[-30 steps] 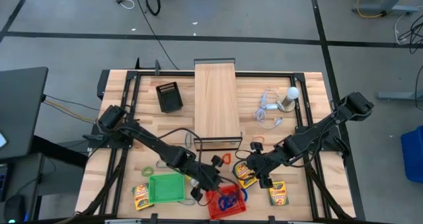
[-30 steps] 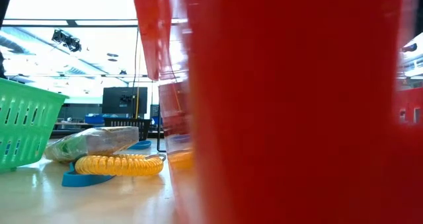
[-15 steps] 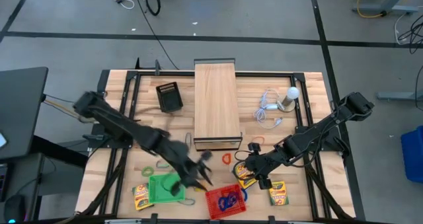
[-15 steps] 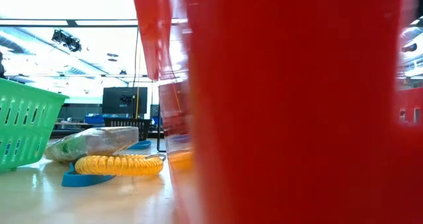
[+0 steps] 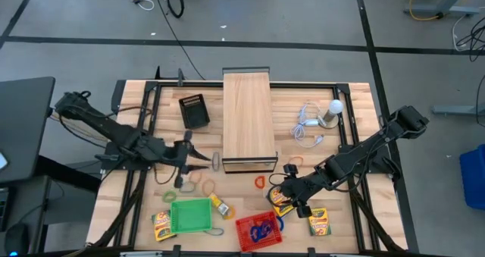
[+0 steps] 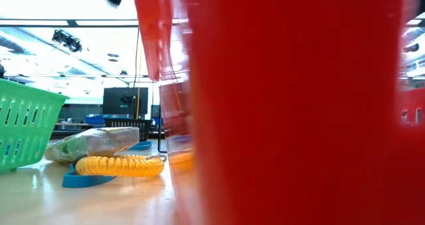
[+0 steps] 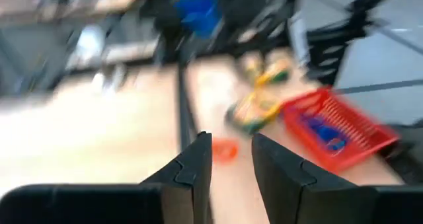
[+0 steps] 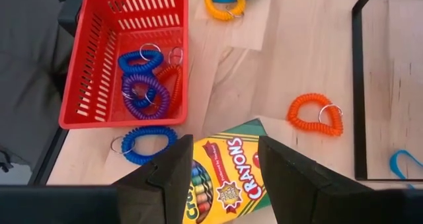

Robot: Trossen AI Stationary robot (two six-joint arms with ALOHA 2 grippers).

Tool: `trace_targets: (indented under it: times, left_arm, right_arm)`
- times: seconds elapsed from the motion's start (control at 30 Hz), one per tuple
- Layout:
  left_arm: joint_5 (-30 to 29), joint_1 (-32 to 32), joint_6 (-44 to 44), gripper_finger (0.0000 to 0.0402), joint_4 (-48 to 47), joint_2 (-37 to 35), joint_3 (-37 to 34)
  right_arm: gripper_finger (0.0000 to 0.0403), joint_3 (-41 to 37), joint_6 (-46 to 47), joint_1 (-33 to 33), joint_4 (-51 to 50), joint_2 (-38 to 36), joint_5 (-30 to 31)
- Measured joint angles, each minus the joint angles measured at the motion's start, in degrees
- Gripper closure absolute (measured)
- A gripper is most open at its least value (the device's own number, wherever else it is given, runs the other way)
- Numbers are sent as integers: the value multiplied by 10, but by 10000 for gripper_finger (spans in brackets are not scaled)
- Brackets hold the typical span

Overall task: Pick & Place Office Desk Supplies
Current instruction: Put the blue rubber band into the black basket

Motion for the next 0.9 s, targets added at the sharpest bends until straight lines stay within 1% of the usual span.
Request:
trace_targets:
  times: [0.1, 0.17, 0.27, 0.33, 0.4, 0.5, 0.57, 0.7, 0.83, 0.9]
  left_arm:
    - [-39, 2, -79, 287, -1, -2, -54]
    - [-50, 10, -116, 287, 0, 6, -76]
    - [-51, 32, -144, 287, -12, 19, -93]
    - [-51, 51, -146, 287, -22, 33, -95]
    - [-44, 68, -138, 287, -50, 49, -96]
    - [7, 92, -108, 287, -61, 83, -96]
    - [36, 102, -79, 287, -51, 114, -96]
    - [39, 113, -16, 287, -51, 173, -91]
    - [47, 123, 25, 287, -50, 214, -73]
    - [63, 126, 41, 287, -52, 227, -67]
  right_arm:
    - [225, 0, -4, 0, 5, 0, 1]
    - [225, 0, -8, -1, 10, 0, 1]
    - [225, 0, -10, -2, 12, 0, 2]
    - [225, 0, -13, -2, 12, 0, 4]
    - [225, 0, -13, -2, 11, 0, 6]
    - [225, 0, -13, -2, 6, 0, 8]
    - [225, 0, -13, -2, -1, 0, 8]
    - [225, 0, -13, -2, -14, 0, 10]
    - [225, 0, -13, -2, -22, 0, 12]
    - [225, 0, -13, -2, -24, 0, 12]
